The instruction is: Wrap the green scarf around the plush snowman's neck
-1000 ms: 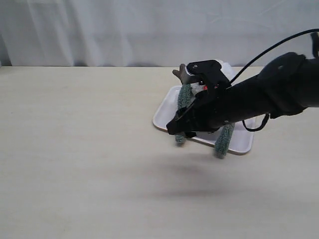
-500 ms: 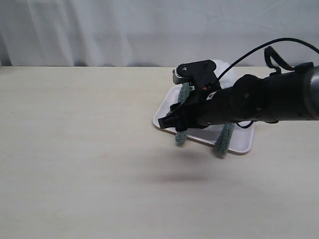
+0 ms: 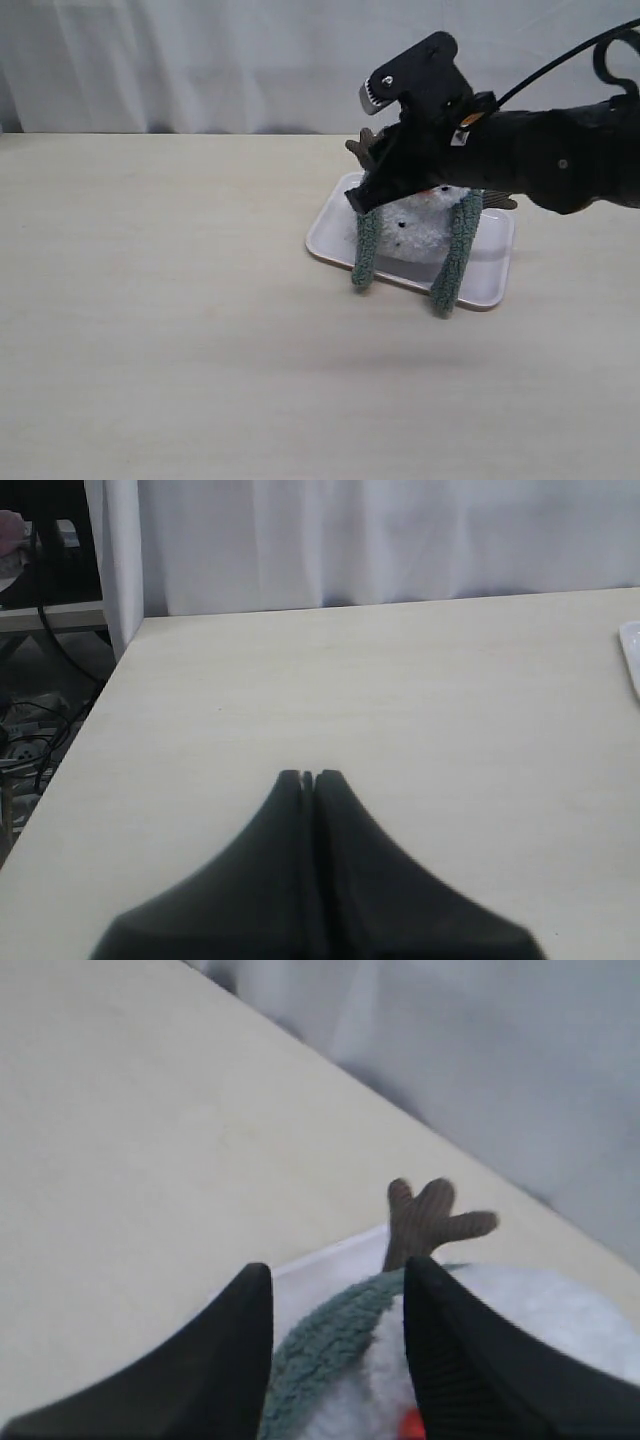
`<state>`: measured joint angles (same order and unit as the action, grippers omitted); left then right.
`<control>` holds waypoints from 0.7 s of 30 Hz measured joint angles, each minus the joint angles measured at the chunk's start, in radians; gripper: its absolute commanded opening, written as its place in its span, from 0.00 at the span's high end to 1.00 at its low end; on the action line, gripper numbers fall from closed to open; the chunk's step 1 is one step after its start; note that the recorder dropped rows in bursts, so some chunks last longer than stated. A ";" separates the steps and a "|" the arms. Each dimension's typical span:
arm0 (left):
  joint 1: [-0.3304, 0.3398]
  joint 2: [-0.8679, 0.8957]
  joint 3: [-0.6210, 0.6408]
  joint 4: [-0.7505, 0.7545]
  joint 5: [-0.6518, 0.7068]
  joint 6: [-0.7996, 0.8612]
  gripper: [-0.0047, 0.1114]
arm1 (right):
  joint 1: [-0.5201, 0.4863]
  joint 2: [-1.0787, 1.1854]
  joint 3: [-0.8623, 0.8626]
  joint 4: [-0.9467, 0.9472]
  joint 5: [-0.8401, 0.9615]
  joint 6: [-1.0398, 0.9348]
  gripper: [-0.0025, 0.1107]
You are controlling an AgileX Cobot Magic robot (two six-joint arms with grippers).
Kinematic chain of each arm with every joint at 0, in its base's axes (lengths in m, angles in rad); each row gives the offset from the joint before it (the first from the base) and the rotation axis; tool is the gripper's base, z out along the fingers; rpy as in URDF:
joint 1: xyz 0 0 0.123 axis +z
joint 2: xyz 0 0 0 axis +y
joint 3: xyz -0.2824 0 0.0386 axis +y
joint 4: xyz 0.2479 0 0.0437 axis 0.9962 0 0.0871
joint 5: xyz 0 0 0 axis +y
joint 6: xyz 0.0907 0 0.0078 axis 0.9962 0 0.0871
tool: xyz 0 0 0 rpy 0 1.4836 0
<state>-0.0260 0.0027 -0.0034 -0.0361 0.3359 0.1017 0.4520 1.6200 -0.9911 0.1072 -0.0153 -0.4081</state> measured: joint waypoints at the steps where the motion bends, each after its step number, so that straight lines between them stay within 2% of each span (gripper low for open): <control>1: 0.000 0.000 0.000 0.000 0.000 0.000 0.96 | -0.010 -0.010 0.000 -0.005 -0.009 -0.019 0.63; 7: 0.000 0.000 0.000 0.000 0.000 0.000 0.96 | -0.067 -0.038 0.000 0.013 -0.062 -0.096 0.67; 12: 0.000 0.000 0.000 0.000 0.000 0.000 0.96 | -0.134 -0.038 0.000 0.178 -0.120 -0.226 0.72; 15: 0.000 0.000 0.000 0.000 0.000 0.000 0.96 | -0.168 -0.038 0.000 0.390 -0.172 -0.468 0.72; 17: 0.000 0.000 0.000 0.000 0.000 0.000 0.96 | -0.177 -0.038 0.000 0.630 -0.248 -0.718 0.72; 21: 0.000 0.000 0.000 0.000 0.000 0.000 0.96 | -0.162 -0.038 -0.025 1.099 -0.529 -1.192 0.72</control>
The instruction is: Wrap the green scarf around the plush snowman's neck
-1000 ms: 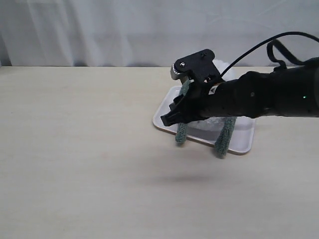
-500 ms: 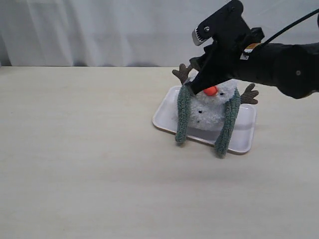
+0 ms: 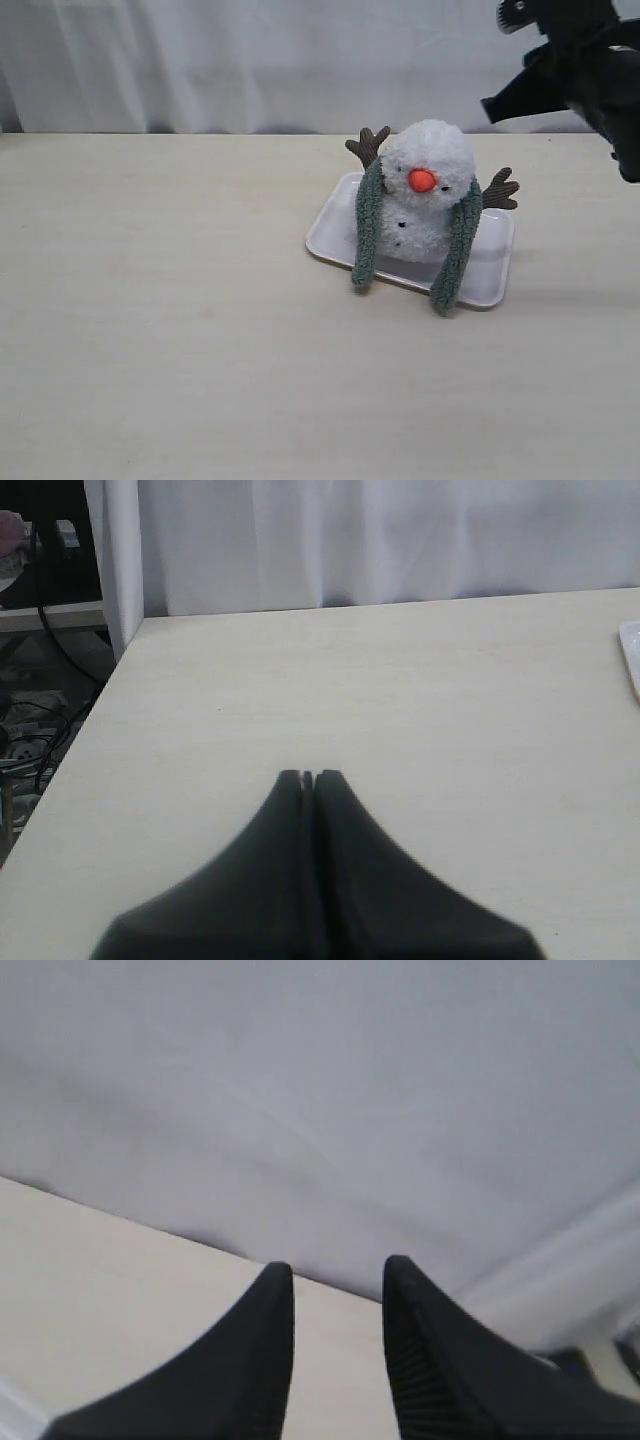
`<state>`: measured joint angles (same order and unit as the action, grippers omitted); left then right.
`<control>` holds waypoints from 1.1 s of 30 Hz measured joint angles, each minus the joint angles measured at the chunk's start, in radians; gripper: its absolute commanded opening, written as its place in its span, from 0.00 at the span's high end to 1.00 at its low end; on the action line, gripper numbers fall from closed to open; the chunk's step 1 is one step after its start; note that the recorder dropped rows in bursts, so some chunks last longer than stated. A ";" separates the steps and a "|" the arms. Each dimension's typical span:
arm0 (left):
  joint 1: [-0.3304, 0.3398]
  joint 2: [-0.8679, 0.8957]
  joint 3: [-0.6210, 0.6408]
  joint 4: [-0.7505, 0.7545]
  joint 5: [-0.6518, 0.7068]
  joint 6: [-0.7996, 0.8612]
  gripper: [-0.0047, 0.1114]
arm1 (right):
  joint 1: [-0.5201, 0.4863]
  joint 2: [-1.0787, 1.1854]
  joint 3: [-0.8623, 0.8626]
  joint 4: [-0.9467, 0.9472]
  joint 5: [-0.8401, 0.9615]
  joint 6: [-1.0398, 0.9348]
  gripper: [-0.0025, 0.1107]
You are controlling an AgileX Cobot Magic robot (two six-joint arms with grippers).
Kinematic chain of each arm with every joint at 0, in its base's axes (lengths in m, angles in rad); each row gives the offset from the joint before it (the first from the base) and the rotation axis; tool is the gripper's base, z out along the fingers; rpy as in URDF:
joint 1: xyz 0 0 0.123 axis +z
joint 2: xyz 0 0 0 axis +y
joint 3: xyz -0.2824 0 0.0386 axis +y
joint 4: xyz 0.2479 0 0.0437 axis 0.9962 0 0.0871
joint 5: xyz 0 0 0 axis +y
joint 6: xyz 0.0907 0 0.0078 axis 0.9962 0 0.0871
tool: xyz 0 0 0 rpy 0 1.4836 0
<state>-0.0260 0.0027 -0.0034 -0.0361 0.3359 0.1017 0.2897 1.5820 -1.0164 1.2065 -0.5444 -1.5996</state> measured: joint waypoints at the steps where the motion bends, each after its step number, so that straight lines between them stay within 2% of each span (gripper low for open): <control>1: 0.000 0.000 0.000 0.000 0.000 0.000 0.96 | 0.000 0.000 -0.016 0.094 -0.061 -0.097 0.72; 4: 0.000 0.000 0.000 0.000 0.000 0.000 0.96 | -0.008 0.000 -0.072 0.365 -0.133 -0.355 0.72; 6: 0.000 0.000 0.000 0.000 0.000 0.000 0.96 | -0.008 0.000 -0.097 0.464 -0.158 -0.430 0.72; 9: 0.000 0.000 0.000 0.000 0.000 0.000 0.96 | 0.090 -0.001 -0.100 0.526 -0.248 -0.483 0.72; 12: 0.000 0.000 0.000 0.000 0.000 0.000 0.96 | 0.183 -0.001 -0.087 0.536 -0.239 -0.476 0.72; 14: 0.000 0.000 0.000 0.000 0.000 0.000 0.96 | 0.225 -0.007 -0.075 0.539 -0.136 -0.409 0.72; 19: 0.000 0.000 0.000 0.000 0.000 0.000 0.96 | 0.167 0.000 -0.033 0.524 0.688 -0.053 0.72; 20: 0.000 0.000 0.000 0.000 0.000 0.000 0.96 | 0.151 0.021 -0.050 0.373 0.825 0.117 0.72; 21: 0.000 0.000 0.000 0.000 0.000 0.000 0.96 | 0.145 0.037 -0.074 0.186 0.877 0.298 0.72; 22: 0.000 0.000 0.000 0.000 0.000 0.000 0.96 | 0.145 0.060 -0.115 -0.141 0.961 0.642 0.72; 23: 0.000 0.000 0.000 0.000 0.000 0.000 0.96 | 0.154 0.077 -0.149 -0.424 1.017 0.858 0.72; 24: 0.000 0.000 0.000 0.000 0.000 0.000 0.96 | 0.175 0.102 -0.191 -0.844 1.107 1.233 0.71; 26: 0.000 0.000 0.000 0.000 0.000 0.000 0.96 | 0.205 0.115 -0.215 -1.166 1.212 1.516 0.67; 27: 0.000 0.000 0.000 0.000 0.000 0.000 0.96 | 0.218 0.121 -0.220 -1.279 1.254 1.618 0.64; 29: 0.000 0.000 0.000 0.000 0.000 0.000 0.96 | 0.228 0.120 -0.225 -1.367 1.293 1.721 0.56; 33: 0.000 0.000 0.000 0.000 0.000 0.000 0.96 | 0.234 0.120 -0.219 -1.353 1.273 1.785 0.48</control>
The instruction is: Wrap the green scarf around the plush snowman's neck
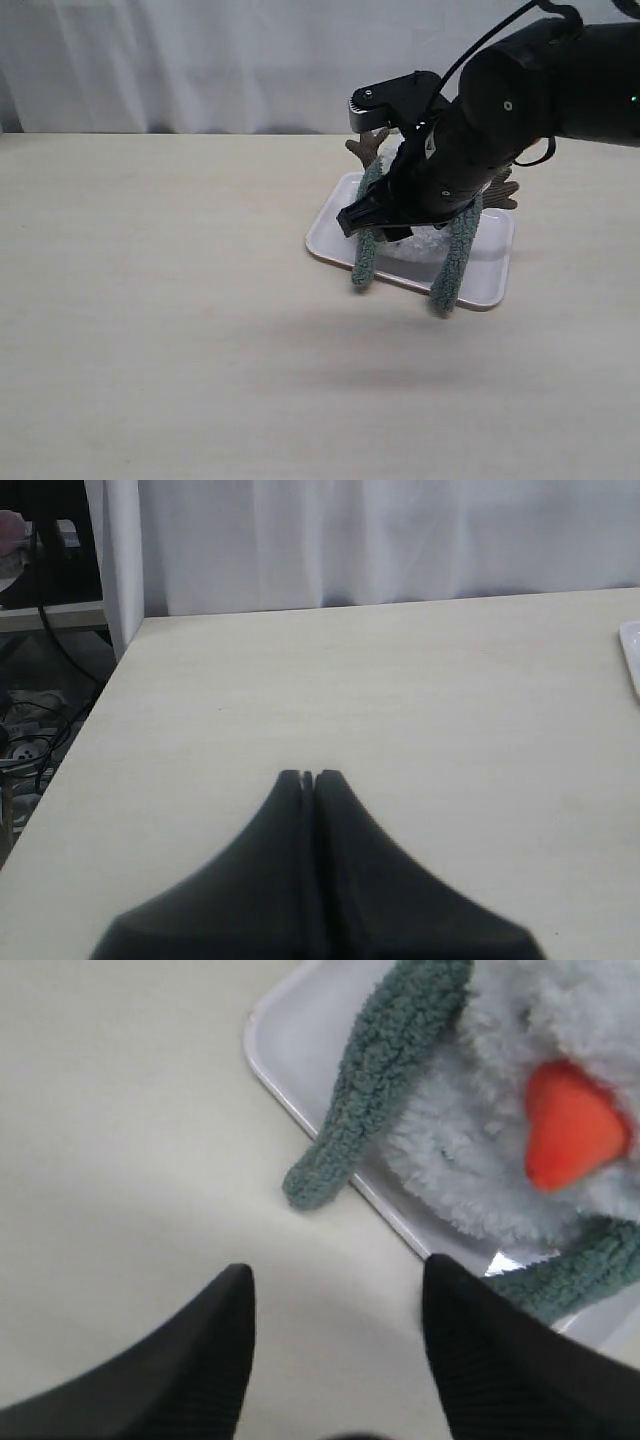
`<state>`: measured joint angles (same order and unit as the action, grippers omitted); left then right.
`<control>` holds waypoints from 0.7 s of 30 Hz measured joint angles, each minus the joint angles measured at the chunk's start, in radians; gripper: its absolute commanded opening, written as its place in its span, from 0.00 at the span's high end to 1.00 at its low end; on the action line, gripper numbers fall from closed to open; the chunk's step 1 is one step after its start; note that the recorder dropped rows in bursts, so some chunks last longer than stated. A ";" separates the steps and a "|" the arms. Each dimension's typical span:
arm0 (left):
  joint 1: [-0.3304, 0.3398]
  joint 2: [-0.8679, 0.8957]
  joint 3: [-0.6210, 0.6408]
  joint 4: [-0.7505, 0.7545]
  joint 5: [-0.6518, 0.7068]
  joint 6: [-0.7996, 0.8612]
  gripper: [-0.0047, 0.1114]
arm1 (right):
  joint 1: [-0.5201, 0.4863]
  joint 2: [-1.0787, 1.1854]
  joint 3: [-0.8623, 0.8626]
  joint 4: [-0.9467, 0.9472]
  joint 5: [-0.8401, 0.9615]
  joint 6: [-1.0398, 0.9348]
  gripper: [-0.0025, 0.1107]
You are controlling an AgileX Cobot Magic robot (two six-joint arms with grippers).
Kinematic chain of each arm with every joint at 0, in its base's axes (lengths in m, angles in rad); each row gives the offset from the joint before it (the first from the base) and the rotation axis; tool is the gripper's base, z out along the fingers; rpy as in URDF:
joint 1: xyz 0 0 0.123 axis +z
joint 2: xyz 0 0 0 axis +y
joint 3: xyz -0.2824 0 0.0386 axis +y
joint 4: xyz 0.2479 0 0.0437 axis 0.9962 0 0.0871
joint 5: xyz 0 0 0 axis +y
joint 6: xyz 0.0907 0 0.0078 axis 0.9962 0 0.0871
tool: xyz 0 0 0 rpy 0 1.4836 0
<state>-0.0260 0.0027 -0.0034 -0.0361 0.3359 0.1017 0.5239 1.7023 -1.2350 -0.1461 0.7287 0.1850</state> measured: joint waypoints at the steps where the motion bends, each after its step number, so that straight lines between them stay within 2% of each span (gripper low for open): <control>1: 0.000 0.000 0.000 0.000 0.000 0.000 0.96 | 0.000 0.000 0.009 0.011 -0.012 0.003 0.49; 11: 0.000 0.000 0.000 0.000 0.000 0.000 0.96 | 0.001 0.000 0.176 0.059 -0.251 0.072 0.49; 21: 0.000 0.000 0.000 0.000 0.000 0.000 0.96 | 0.001 0.116 0.197 0.059 -0.464 0.145 0.49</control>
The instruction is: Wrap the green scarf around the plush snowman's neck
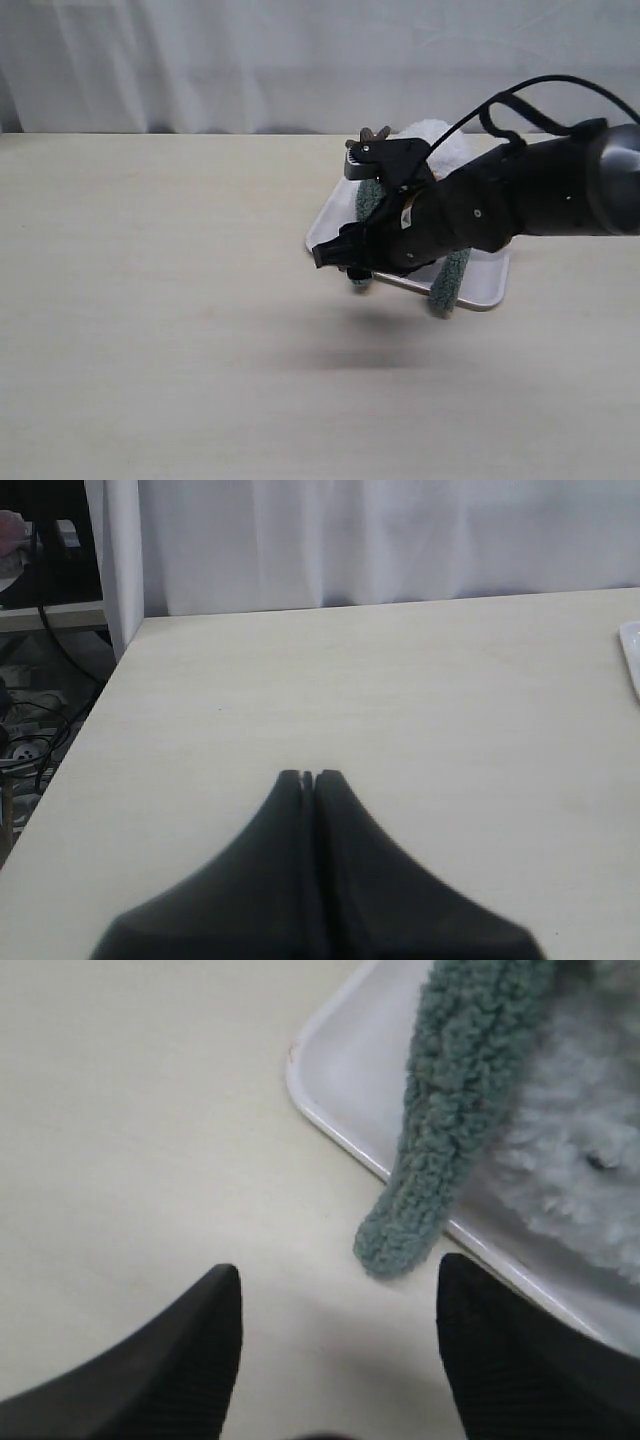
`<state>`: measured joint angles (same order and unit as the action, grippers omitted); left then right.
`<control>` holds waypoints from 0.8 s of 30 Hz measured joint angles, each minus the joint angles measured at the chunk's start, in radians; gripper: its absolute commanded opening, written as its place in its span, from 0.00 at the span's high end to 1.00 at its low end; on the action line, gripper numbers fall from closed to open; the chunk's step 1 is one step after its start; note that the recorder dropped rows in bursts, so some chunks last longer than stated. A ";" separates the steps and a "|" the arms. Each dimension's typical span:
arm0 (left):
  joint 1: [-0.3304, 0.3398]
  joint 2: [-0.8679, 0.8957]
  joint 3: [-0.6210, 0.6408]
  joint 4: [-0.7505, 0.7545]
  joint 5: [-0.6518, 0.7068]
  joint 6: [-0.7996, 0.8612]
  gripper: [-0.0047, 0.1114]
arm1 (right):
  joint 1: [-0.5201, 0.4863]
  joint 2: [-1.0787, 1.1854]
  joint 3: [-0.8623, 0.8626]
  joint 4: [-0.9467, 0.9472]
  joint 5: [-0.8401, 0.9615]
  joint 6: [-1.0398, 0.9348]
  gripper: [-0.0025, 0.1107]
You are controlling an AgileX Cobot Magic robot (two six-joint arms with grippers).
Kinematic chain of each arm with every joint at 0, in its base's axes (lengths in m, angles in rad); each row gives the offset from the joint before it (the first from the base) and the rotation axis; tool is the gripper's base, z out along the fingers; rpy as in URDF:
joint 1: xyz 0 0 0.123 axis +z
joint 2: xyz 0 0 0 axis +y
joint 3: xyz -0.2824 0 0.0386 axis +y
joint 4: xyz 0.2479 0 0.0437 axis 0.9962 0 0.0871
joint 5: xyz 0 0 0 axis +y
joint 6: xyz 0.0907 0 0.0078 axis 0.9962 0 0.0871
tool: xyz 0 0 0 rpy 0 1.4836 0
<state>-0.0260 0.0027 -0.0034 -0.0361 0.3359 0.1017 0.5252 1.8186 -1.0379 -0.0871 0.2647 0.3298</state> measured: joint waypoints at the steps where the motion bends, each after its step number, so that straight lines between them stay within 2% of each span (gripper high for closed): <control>1: 0.000 0.000 0.000 0.000 0.000 0.000 0.96 | 0.000 0.017 0.000 0.000 -0.017 0.000 0.49; 8: 0.000 0.000 0.000 0.000 0.000 0.000 0.96 | -0.010 0.084 0.000 0.000 -0.117 0.002 0.49; 14: 0.000 0.000 0.000 0.000 0.000 0.000 0.96 | -0.074 0.113 0.000 0.003 -0.126 0.004 0.49; 21: 0.000 0.000 0.000 0.000 0.000 0.000 0.96 | -0.079 0.178 0.000 0.038 -0.225 0.004 0.49; 24: 0.000 0.000 0.000 0.000 0.000 0.000 0.96 | -0.079 0.204 0.000 0.042 -0.250 0.006 0.53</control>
<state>-0.0260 0.0027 -0.0034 -0.0361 0.3359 0.1017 0.4458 2.0230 -1.0379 -0.0451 0.0152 0.3355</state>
